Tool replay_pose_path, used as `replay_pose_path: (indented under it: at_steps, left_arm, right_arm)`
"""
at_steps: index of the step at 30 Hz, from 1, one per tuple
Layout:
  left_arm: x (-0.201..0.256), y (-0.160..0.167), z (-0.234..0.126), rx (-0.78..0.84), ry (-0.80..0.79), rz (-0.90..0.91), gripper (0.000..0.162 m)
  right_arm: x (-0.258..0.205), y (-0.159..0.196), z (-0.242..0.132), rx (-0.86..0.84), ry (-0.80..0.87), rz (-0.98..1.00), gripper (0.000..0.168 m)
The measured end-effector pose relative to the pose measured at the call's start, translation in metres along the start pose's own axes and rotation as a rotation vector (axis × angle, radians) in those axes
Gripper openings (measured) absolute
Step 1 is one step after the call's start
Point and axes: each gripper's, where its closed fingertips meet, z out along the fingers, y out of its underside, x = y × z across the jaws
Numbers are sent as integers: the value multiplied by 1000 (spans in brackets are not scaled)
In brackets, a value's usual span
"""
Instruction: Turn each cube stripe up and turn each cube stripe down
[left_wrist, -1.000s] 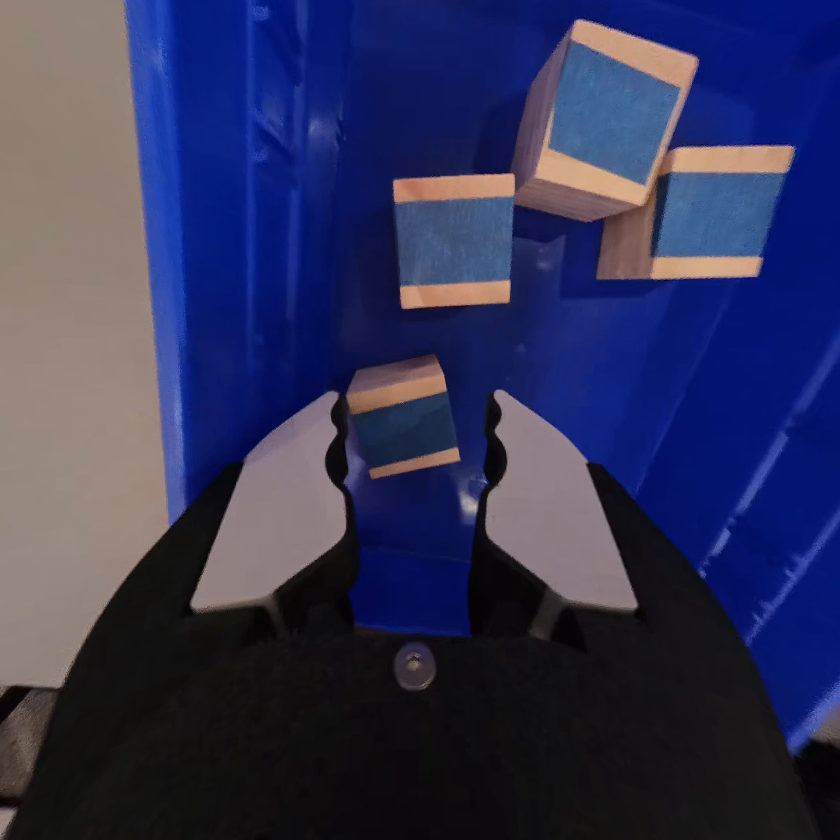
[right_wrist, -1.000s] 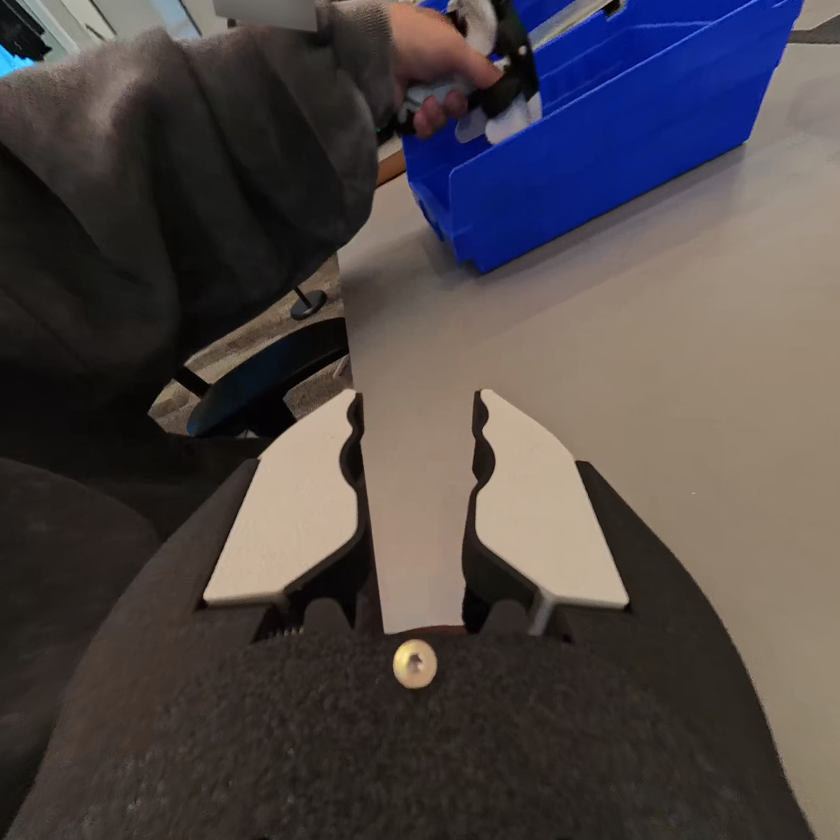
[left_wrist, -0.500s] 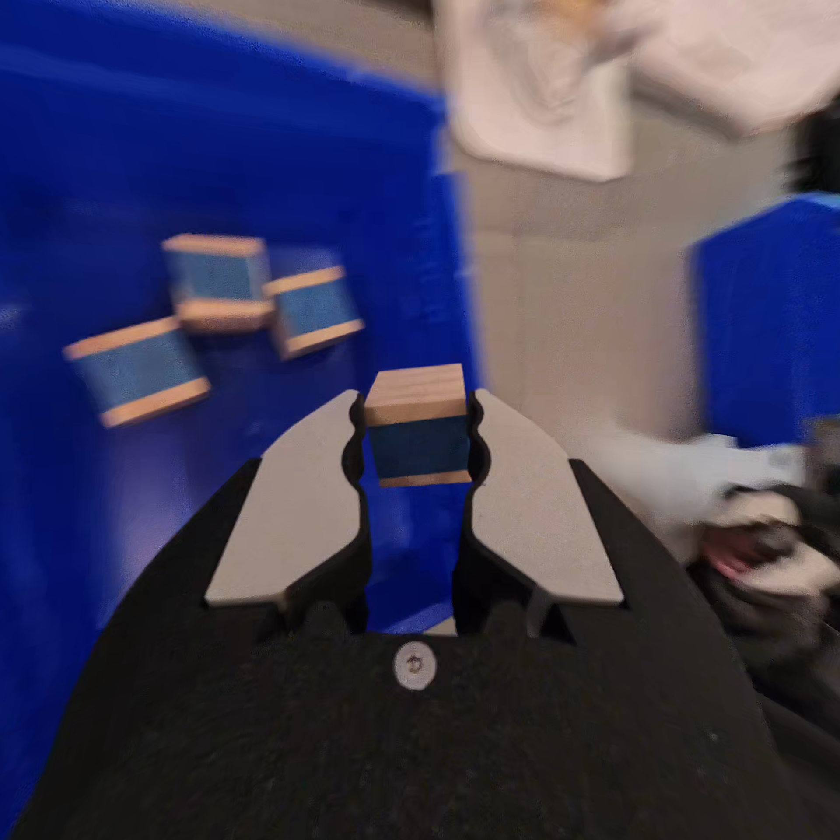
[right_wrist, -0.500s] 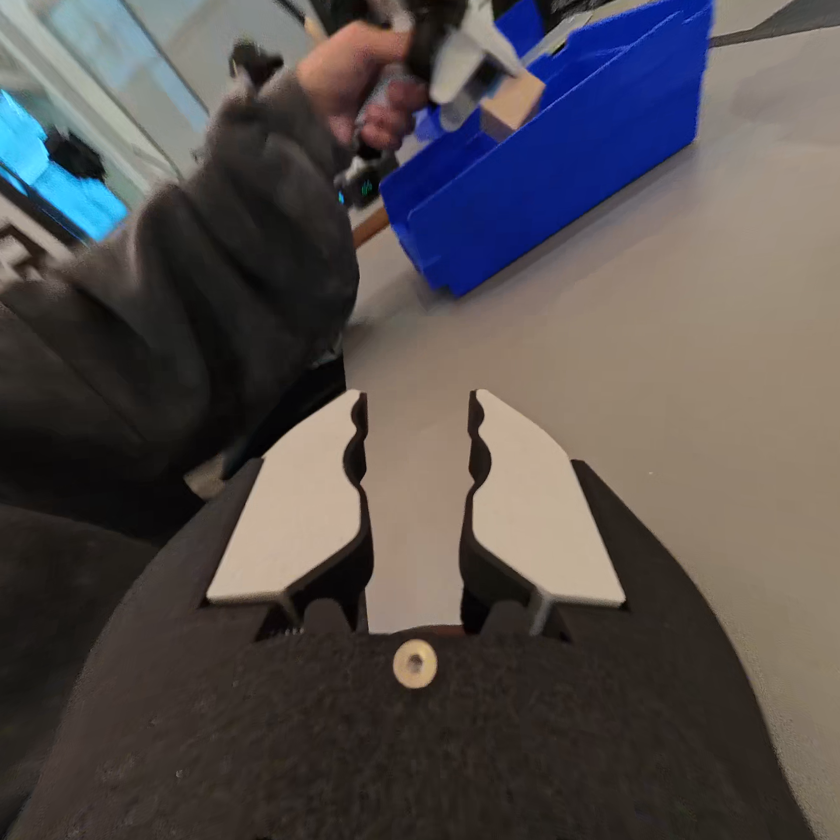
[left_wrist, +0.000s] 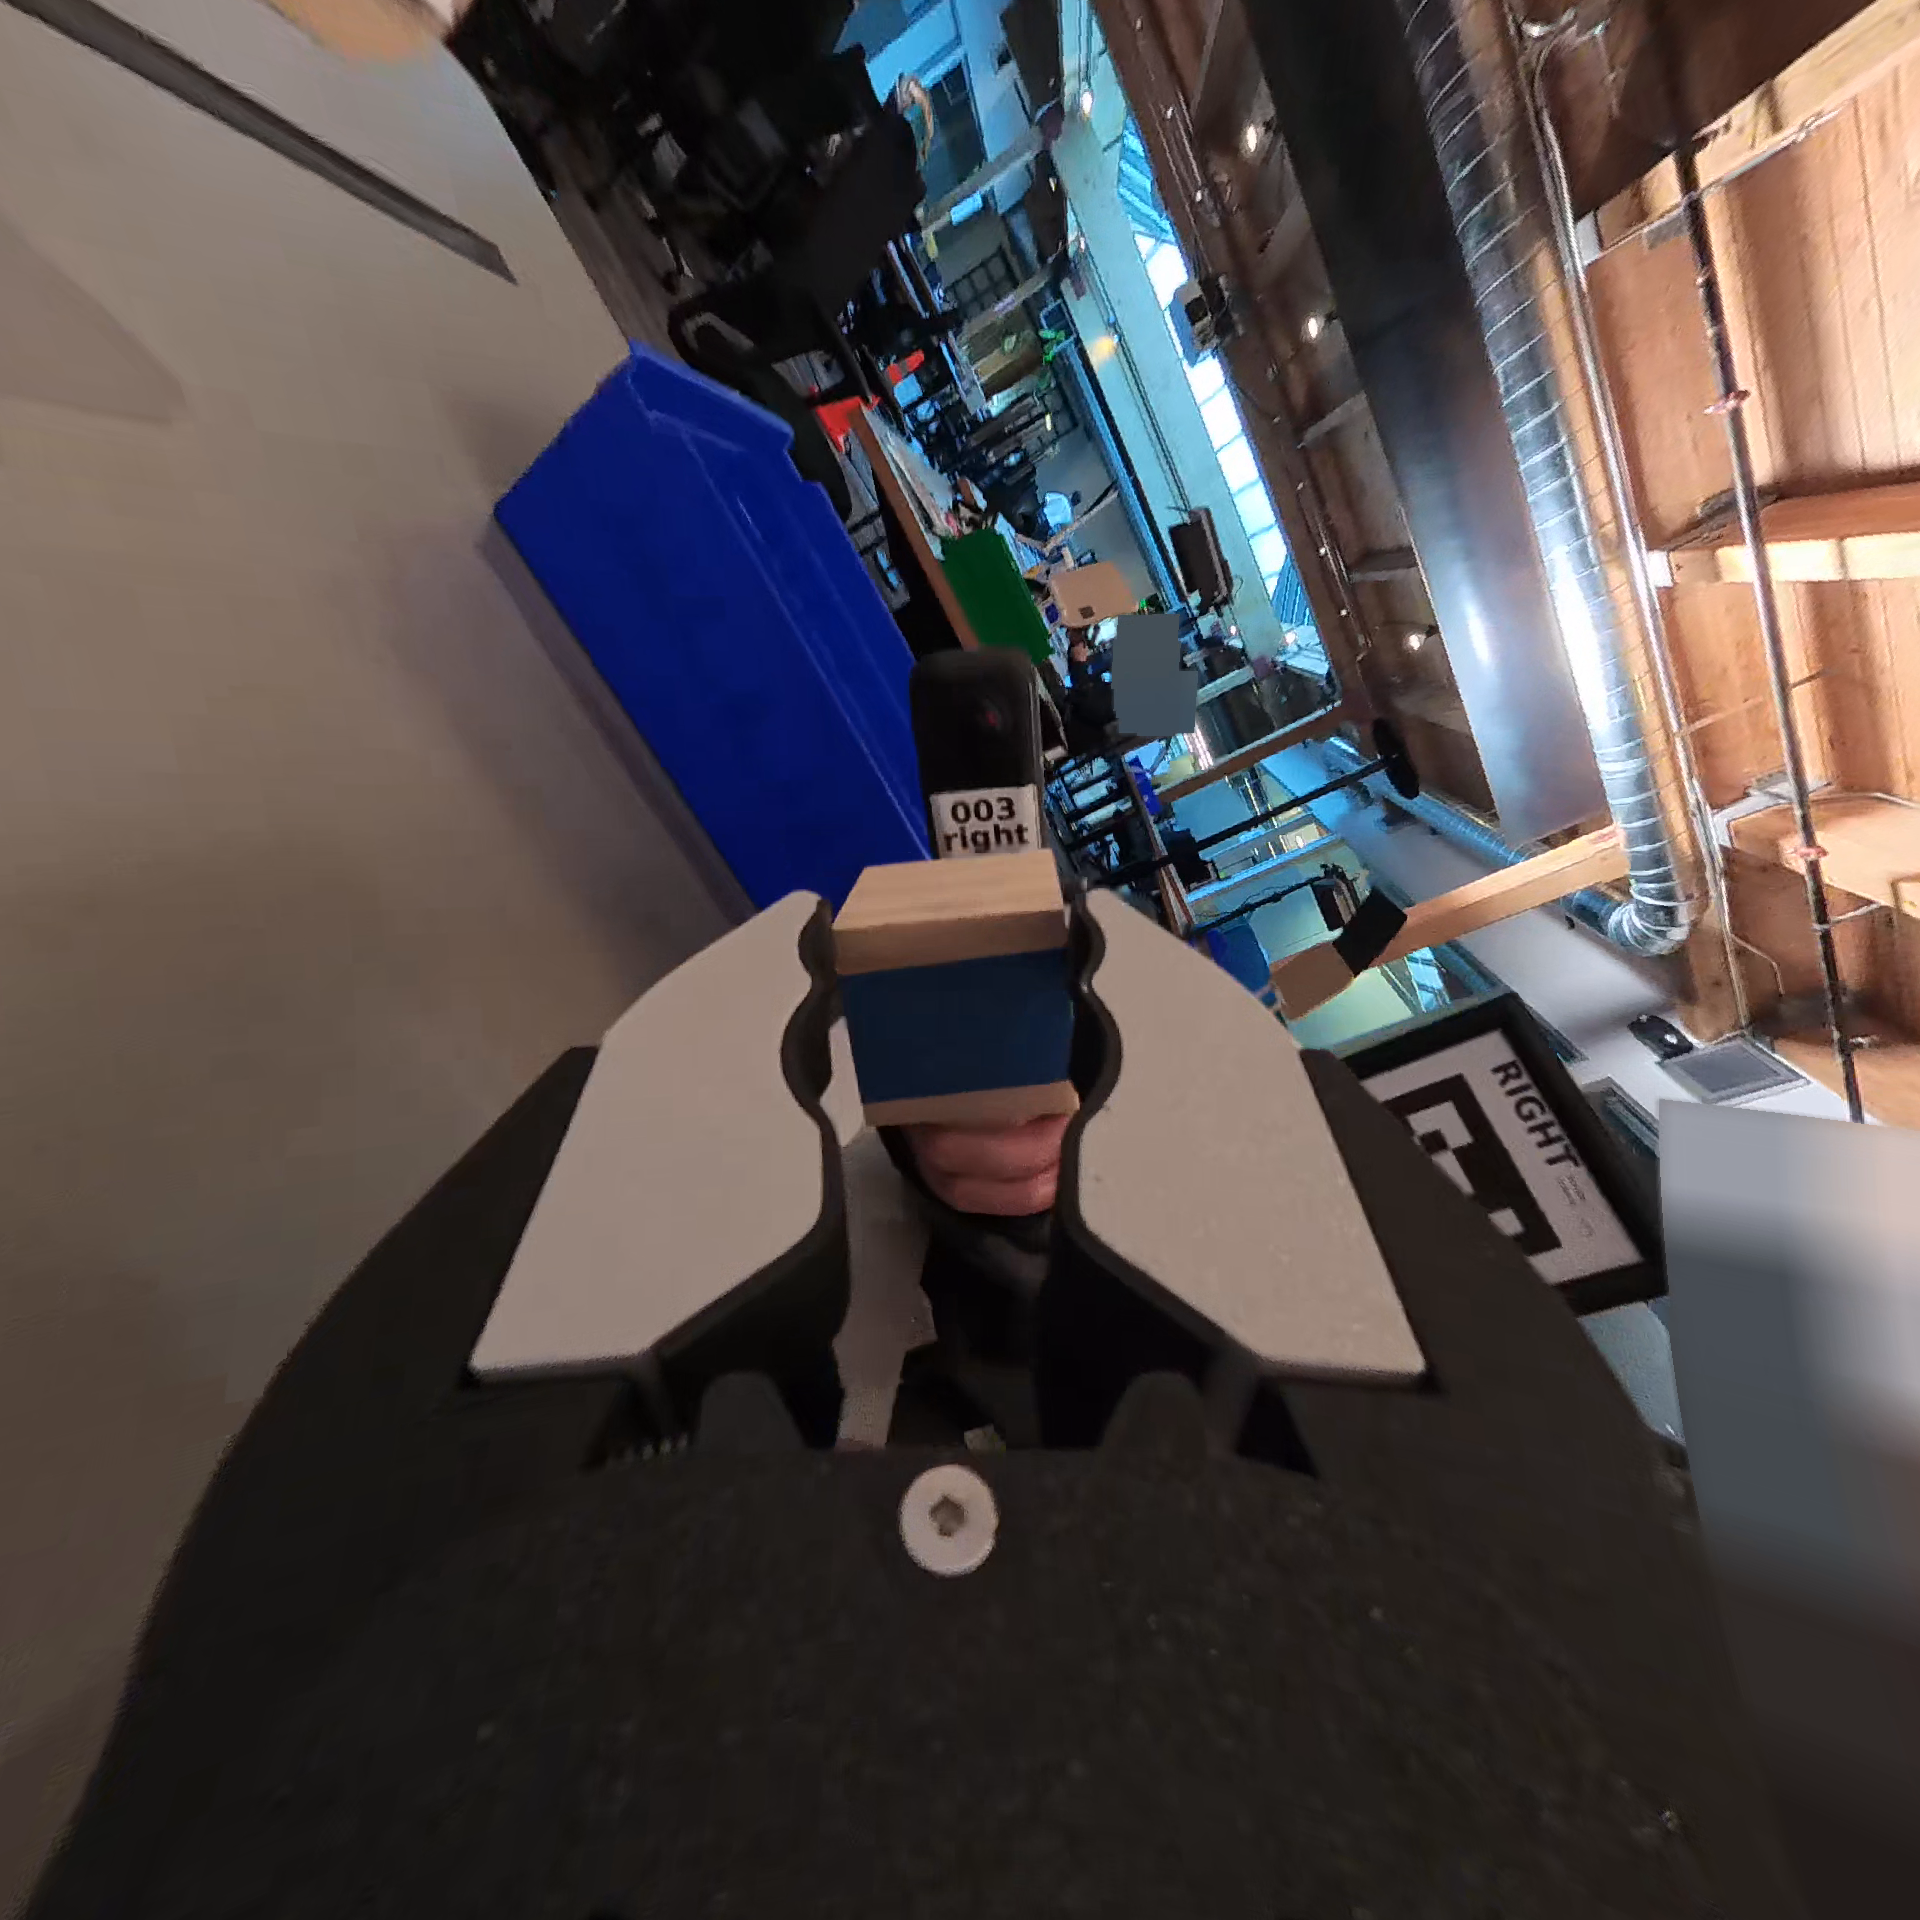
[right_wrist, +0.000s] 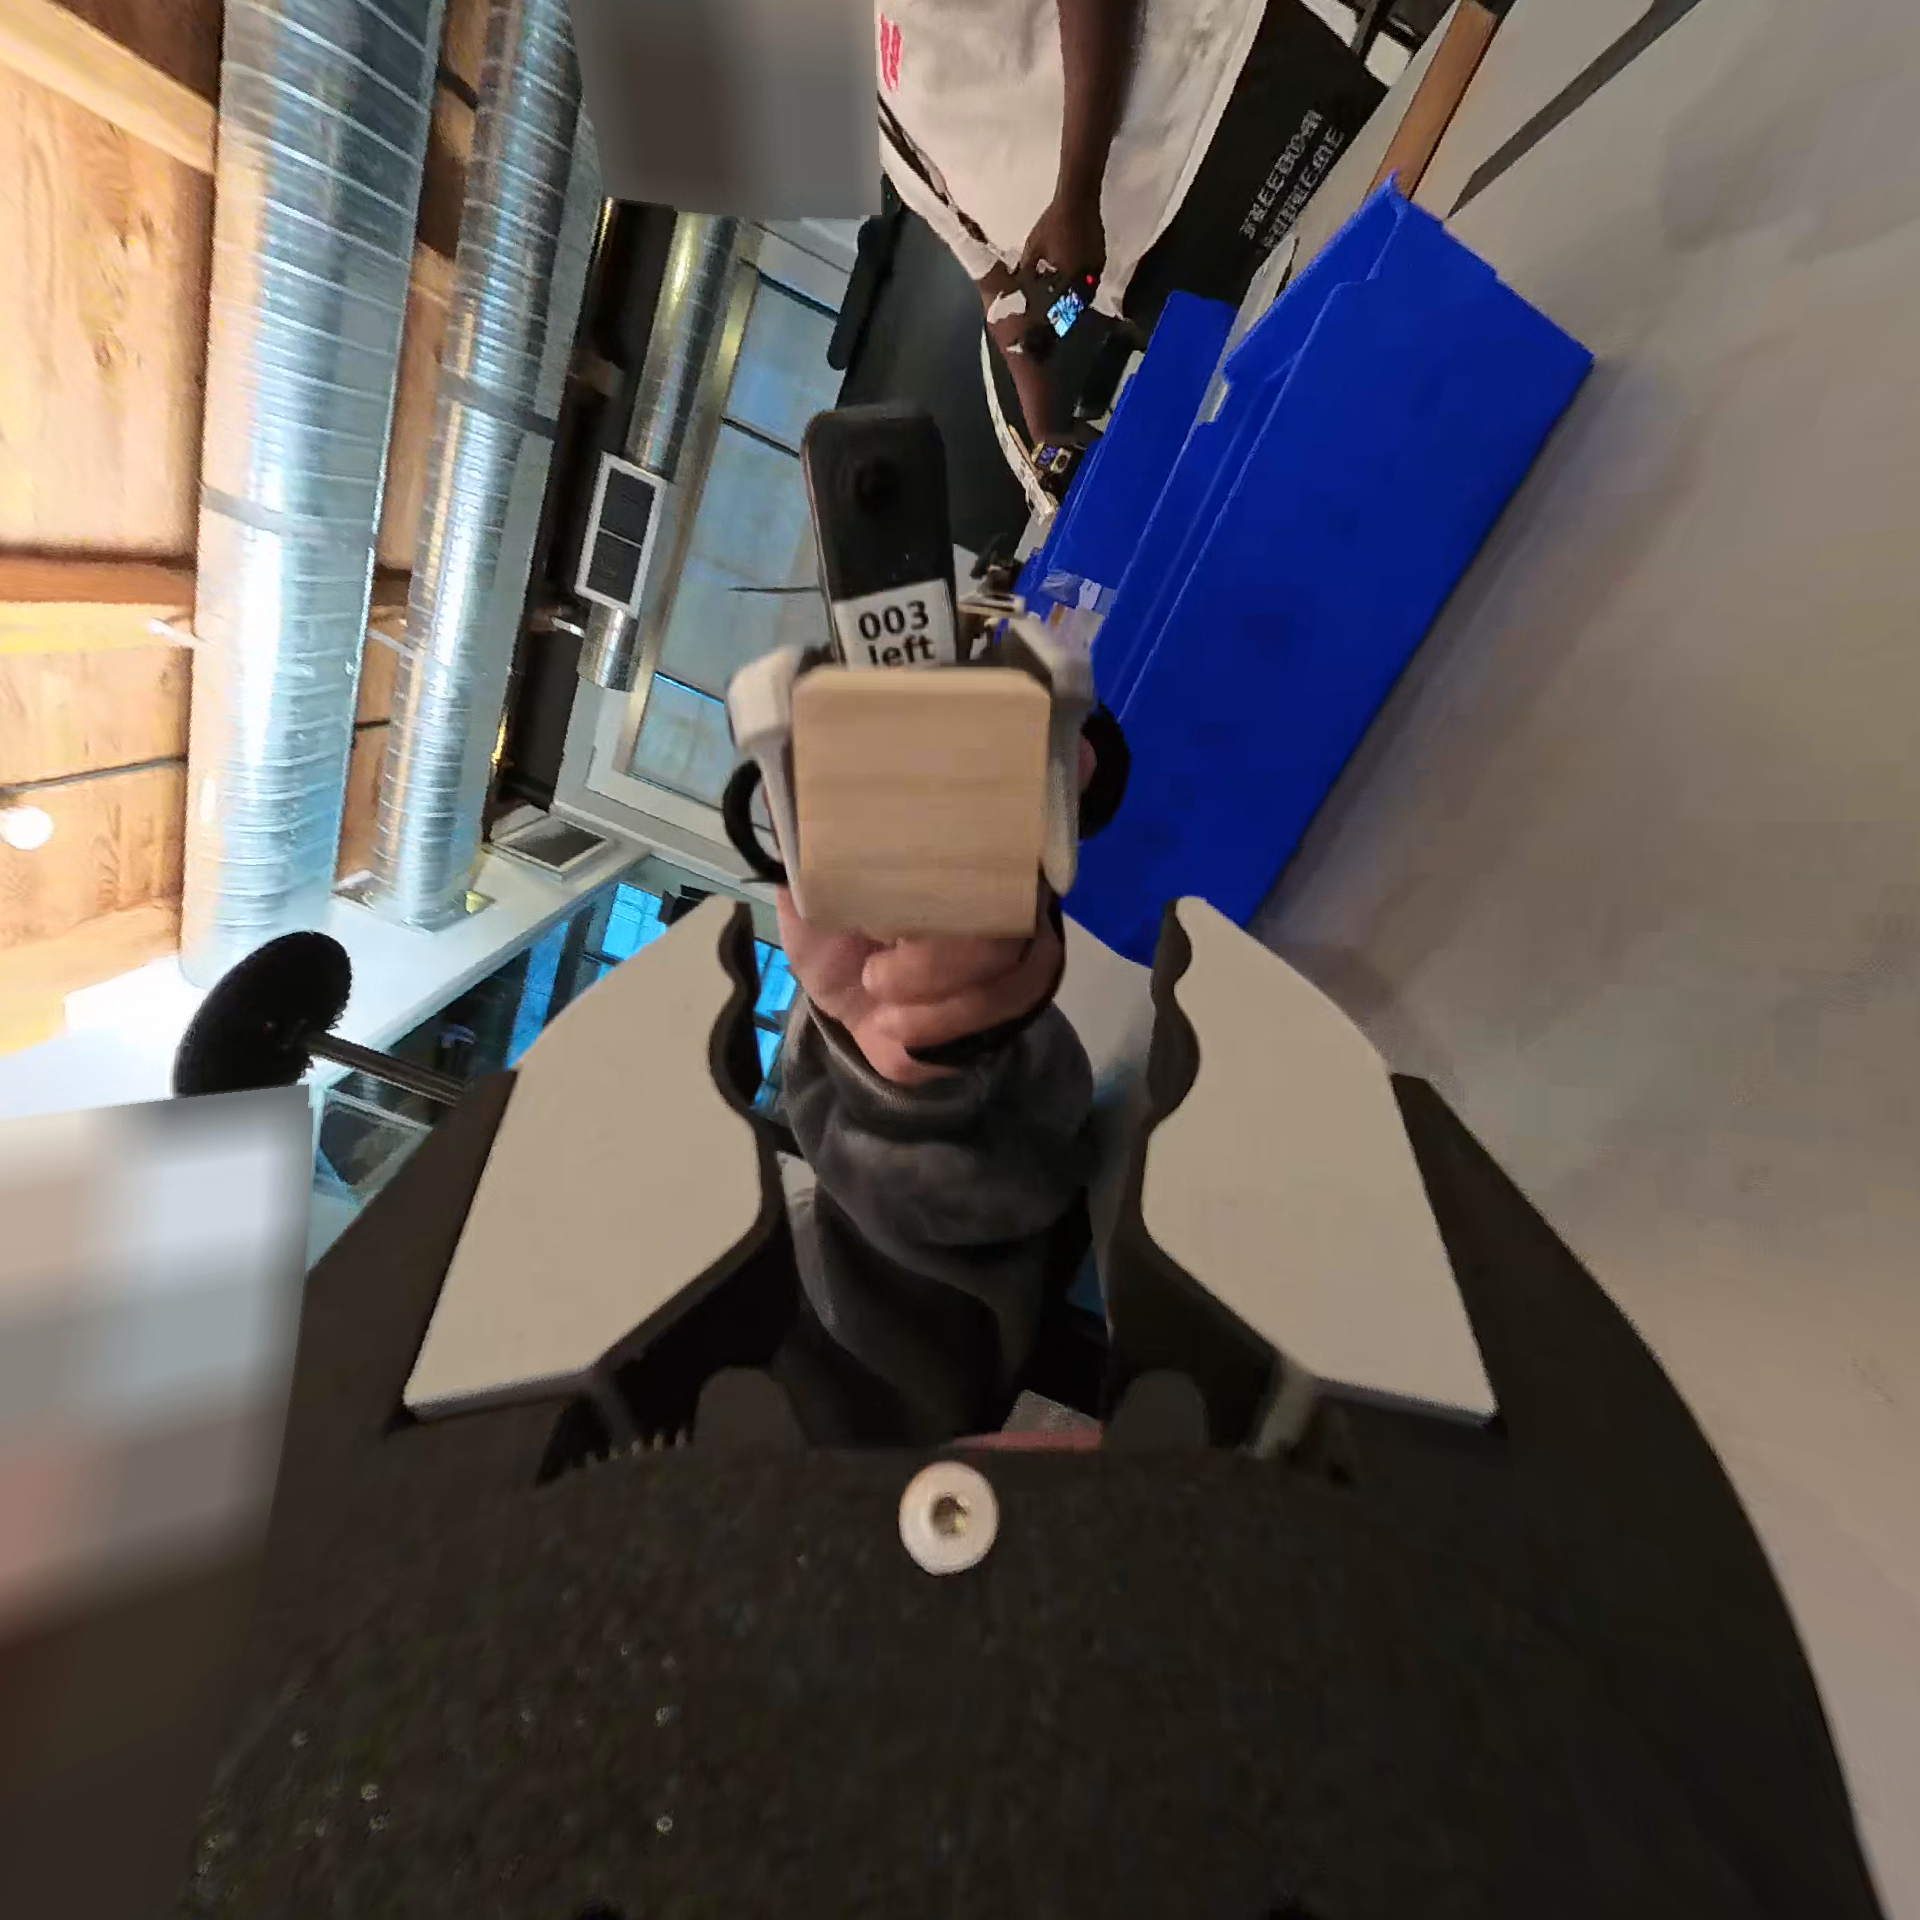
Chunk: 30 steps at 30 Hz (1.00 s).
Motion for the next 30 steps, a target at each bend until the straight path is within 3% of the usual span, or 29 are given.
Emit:
replay_pose_path:
  at_steps: [2, 4, 8, 11, 15, 18, 20, 23, 26, 30]
  left_arm:
    - [-6, 12, 11, -26, 4, -11, 42]
    - [-15, 21, 19, -35, -19, -2, 42]
    - [-20, 25, 13, -22, -1, -31, 42]
    - [-23, 32, -16, 21, -58, 22, 78]
    - [-27, 93, -46, 6, -158, 179, 81]
    - [-32, 149, -46, -90, -222, 271, 75]
    - [-33, 170, -44, -140, -259, 341, 73]
    - [-25, 175, -39, -174, -270, 438, 70]
    - [-24, 173, -40, -178, -312, 537, 68]
    - [-21, 174, -41, -191, -328, 573, 67]
  right_arm:
    - [8, 1, 1, 4, 2, 19, 69]
    - [11, 2, 0, 9, -30, 32, 45]
    - [18, 1, -4, 46, -38, 12, 45]
    - [21, 4, -8, 26, 7, -16, 45]
    - [18, 2, -20, 16, 45, -81, 45]
    - [5, -7, -32, 20, 96, -179, 45]
    - [-11, -22, -47, 33, 167, -304, 45]
    - [-32, -64, -95, 112, 424, -548, 45]
    - [-36, -116, -162, 186, 742, -666, 45]
    - [38, -167, -251, 75, 1233, -557, 46]
